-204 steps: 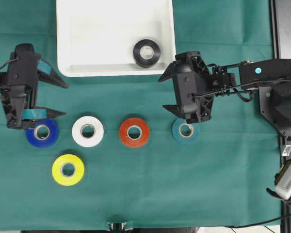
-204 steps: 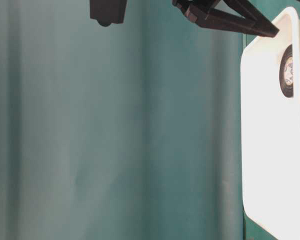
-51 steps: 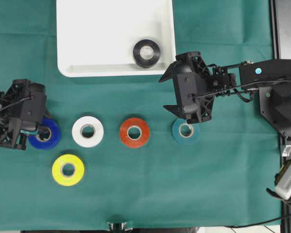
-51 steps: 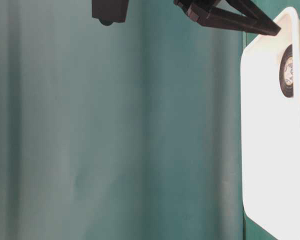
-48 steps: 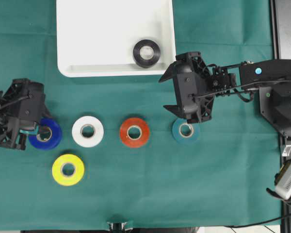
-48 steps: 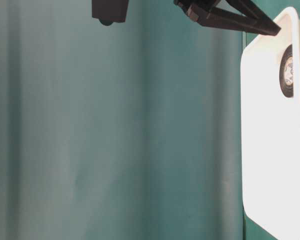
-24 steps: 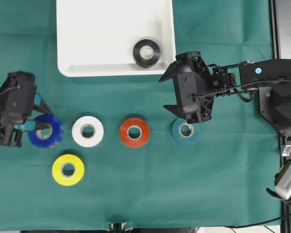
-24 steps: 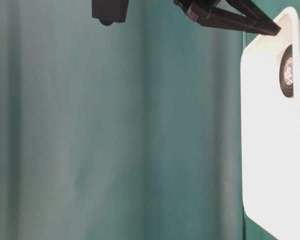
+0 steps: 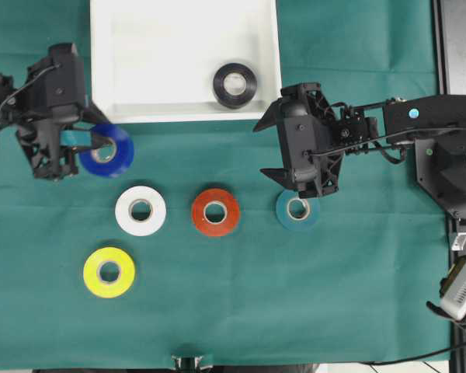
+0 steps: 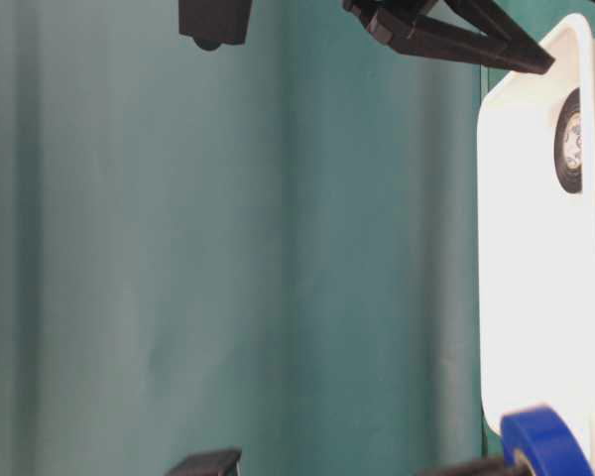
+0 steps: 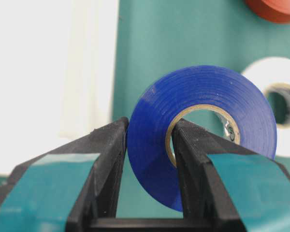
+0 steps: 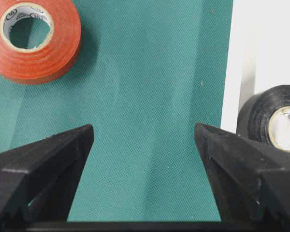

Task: Put the tape alternately from left to right into the white case.
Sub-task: 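Lift the blue roll with the left gripper and place it in the tray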

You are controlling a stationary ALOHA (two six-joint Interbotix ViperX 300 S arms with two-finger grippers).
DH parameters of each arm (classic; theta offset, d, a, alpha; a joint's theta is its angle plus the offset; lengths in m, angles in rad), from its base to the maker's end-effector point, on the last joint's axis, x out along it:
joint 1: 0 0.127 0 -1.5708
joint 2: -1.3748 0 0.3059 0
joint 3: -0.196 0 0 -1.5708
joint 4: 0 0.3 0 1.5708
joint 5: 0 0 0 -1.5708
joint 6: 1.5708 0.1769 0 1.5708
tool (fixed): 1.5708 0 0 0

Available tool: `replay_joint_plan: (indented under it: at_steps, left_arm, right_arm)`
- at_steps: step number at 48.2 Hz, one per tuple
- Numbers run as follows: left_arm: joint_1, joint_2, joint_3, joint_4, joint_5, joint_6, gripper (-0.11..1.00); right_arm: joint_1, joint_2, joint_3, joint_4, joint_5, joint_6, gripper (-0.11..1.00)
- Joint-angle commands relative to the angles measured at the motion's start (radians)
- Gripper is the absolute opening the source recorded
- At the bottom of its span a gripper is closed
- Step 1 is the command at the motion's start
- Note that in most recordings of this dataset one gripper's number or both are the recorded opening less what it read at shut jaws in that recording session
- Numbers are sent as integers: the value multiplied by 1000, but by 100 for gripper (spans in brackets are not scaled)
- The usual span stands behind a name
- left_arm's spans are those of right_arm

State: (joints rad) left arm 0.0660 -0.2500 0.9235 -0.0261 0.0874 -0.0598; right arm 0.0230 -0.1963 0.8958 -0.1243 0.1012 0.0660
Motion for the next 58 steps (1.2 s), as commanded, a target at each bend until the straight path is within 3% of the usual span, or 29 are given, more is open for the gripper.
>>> replay_joint_plan:
  at_steps: [1, 13, 35, 58]
  left_arm:
    - [31, 20, -58, 3, -6, 25, 27]
    - [121, 98, -149, 3, -6, 104, 27]
    - [270, 232, -301, 3, -9, 167, 27]
    - [351, 367, -436, 3, -38, 175, 27]
  right_arm:
    - [5, -9, -8, -2, -8, 0, 83]
    - [5, -2, -8, -2, -20, 0, 83]
    - [5, 18, -8, -2, -35, 0, 83]
    - [5, 20, -8, -2, -37, 0, 83]
